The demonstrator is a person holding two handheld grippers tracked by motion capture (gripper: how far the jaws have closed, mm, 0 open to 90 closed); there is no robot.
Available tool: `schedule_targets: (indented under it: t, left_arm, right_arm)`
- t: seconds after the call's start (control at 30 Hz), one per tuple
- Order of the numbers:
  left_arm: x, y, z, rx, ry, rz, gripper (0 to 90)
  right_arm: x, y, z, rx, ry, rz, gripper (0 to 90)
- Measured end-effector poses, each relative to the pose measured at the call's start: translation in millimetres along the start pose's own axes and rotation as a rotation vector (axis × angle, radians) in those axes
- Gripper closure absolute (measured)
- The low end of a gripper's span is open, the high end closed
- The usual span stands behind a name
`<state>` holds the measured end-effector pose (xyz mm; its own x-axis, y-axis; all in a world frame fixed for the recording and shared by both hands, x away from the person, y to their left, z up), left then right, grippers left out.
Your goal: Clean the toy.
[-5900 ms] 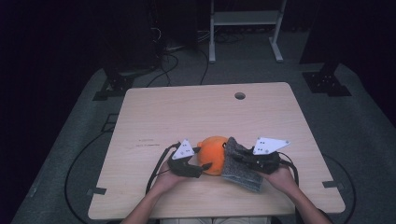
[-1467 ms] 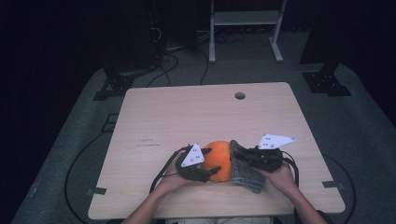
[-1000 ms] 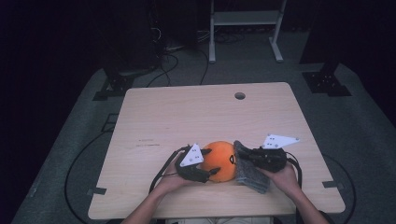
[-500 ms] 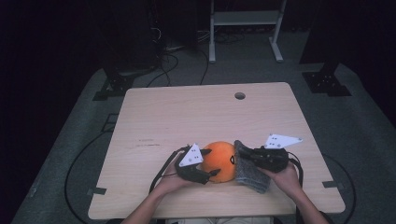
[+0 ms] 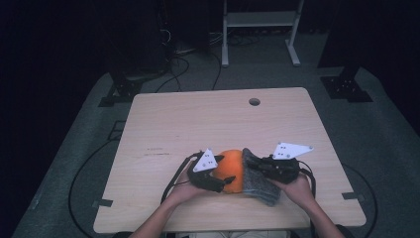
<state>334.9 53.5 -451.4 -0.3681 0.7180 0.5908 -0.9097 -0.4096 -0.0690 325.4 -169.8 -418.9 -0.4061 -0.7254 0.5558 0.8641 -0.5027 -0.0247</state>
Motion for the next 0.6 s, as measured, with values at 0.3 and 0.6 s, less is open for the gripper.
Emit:
schedule_targets:
  t: [0.3, 0.6]
  left_arm:
    - [7.7, -17.4, 0.9, 0.111, 0.035, -0.020, 8.3]
    - [1.3, -10.9, -2.0, 0.088, -0.010, -0.064, 28.4]
  right_arm:
    - [-5.6, -6.8, -21.3, 0.013, -0.053, 0.018, 82.3]
    - [2.8, 4.4, -30.1, -0.030, -0.062, 0.014, 82.2]
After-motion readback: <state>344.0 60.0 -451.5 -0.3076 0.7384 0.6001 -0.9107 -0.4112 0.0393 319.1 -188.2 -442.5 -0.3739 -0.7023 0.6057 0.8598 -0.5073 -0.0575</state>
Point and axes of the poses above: each handheld gripper's, and its own axes: x roughly backward along the jaws, z roughly out of its top, y roughly to its right, the point moved 3 cm from there along -x, roughly forward along the jaws, and after that the axes turned 9 degrees about -y, right-handed, at the moved point
